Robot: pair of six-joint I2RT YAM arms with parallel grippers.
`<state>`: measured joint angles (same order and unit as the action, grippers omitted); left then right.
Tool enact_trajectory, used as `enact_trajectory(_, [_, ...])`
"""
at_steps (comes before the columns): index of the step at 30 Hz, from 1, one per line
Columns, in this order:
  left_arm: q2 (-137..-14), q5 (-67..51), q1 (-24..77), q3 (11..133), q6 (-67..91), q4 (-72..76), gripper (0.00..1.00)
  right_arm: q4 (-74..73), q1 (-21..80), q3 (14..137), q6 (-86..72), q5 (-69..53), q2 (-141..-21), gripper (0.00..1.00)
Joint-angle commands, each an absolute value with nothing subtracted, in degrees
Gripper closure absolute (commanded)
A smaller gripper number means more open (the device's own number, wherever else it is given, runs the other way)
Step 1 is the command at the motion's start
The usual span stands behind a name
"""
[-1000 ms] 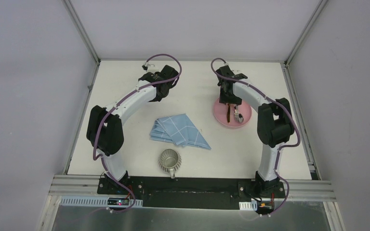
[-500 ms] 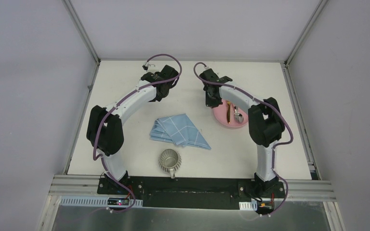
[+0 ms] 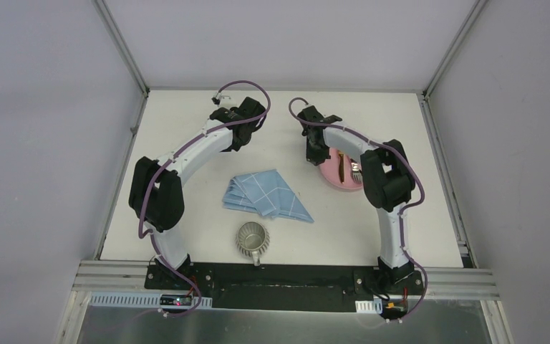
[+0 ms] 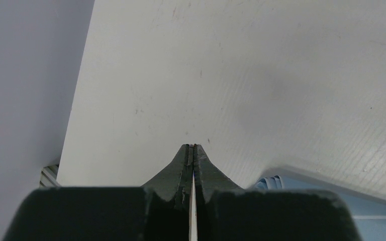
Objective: Set the dinner table for one person
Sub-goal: Move the plate to the center of the board.
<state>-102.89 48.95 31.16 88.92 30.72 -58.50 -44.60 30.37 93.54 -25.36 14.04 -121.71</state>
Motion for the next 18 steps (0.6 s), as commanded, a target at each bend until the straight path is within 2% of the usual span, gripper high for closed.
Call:
enact_trajectory(1, [-103.0, 49.6, 31.6, 89.6, 31.7, -58.0, 1.00, -44.6, 27.7, 93.1, -26.1, 16.6, -121.2, 1.00])
enact_trajectory(18, [-104.5, 48.5, 31.7, 91.4, 31.5, -58.0, 1.00, -44.0, 19.0, 89.4, -25.6, 19.7, -119.1, 1.00])
